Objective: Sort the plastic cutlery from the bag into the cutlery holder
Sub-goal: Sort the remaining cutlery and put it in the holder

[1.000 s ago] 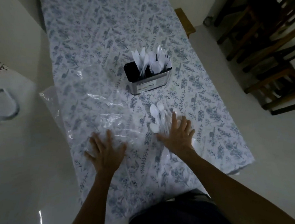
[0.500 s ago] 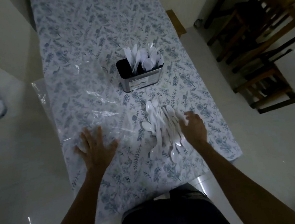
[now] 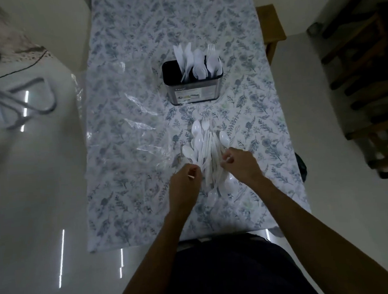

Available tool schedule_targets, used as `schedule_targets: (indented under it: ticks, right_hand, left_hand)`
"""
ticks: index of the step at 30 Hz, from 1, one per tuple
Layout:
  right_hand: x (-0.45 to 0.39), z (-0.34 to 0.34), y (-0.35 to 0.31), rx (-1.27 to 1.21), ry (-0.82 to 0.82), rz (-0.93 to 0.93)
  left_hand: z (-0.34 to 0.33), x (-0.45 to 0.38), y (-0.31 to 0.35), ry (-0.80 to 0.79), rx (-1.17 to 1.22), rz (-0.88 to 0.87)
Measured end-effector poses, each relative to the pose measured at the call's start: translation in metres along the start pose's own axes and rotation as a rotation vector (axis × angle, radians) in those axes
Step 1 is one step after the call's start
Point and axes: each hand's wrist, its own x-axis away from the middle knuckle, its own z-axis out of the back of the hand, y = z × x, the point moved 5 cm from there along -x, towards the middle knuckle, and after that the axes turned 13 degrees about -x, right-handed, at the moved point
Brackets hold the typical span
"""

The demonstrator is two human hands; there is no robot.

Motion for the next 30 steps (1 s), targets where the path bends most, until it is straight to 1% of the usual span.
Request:
schedule_targets:
  ticks: [2, 4, 6, 7, 9, 10, 11, 12, 14, 15, 16, 17, 19, 20, 22, 24, 26, 28, 30]
  right_hand:
    - [-0.003, 0.005, 0.000, -0.015, -0.015, 0.018]
    - [-0.002, 0.012, 0.004, -0.063, -0.093, -0.006]
    - [0.006, 0.026, 0.006, -0.231, -0.181, -0.075]
    - [0.011, 0.034, 0.005, -0.349, -0.209, -0.106]
    - [0.022, 0.051, 0.002, -0.506, -0.237, -0.089]
    - [0.028, 0.058, 0.000, -0.503, -0.250, -0.048]
    - [0.034, 0.062, 0.000, -0.476, -0.276, -0.008]
    - [0.040, 0.062, 0.003, -0.447, -0.318, 0.018]
    - [0.051, 0.057, 0.014, -0.420, -0.428, 0.023]
    - [0.054, 0.053, 0.021, -0.385, -0.457, 0.022]
    - [0.055, 0.047, 0.027, -0.297, -0.438, 0.042]
    - [0.054, 0.039, 0.032, -0.143, -0.370, 0.083]
    - [0.053, 0.020, 0.037, 0.271, -0.175, 0.206]
    - [0.054, 0.007, 0.038, 0.441, -0.113, 0.272]
    - [0.057, -0.017, 0.042, 0.599, -0.055, 0.376]
    - [0.060, -0.022, 0.046, 0.625, 0.002, 0.445]
    - [0.066, -0.018, 0.046, 0.614, 0.076, 0.502]
    - [0.075, -0.010, 0.040, 0.562, 0.154, 0.548]
    - [0.085, 0.006, 0.023, 0.400, 0.270, 0.585]
  left_hand:
    - [-0.016, 0.013, 0.000, -0.133, 0.122, 0.159]
    - [-0.034, 0.024, -0.001, -0.390, 0.333, 0.353]
    - [-0.044, 0.038, 0.006, -0.651, 0.436, 0.459]
    - [-0.047, 0.043, 0.011, -0.734, 0.477, 0.506]
    - [-0.051, 0.050, 0.021, -0.812, 0.680, 0.622]
    - [-0.055, 0.049, 0.026, -0.809, 0.803, 0.672]
    - [-0.059, 0.047, 0.029, -0.774, 0.908, 0.714]
    - [-0.061, 0.044, 0.031, -0.704, 0.997, 0.746]
    - [-0.063, 0.032, 0.031, -0.514, 1.133, 0.759]
    - [-0.062, 0.026, 0.029, -0.422, 1.160, 0.735]
    - [-0.058, 0.022, 0.028, -0.345, 1.160, 0.700]
    - [-0.053, 0.018, 0.027, -0.291, 1.110, 0.666]
    - [-0.038, 0.014, 0.026, -0.213, 0.863, 0.593]
    - [-0.033, 0.013, 0.024, -0.188, 0.743, 0.554]
    - [-0.026, 0.012, 0.022, -0.200, 0.616, 0.484]
    - [-0.021, 0.011, 0.022, -0.237, 0.593, 0.434]
    - [-0.011, 0.009, 0.027, -0.209, 0.564, 0.359]
    - [0.000, 0.003, 0.034, -0.122, 0.447, 0.222]
    - [0.009, -0.005, 0.045, -0.050, 0.325, 0.010]
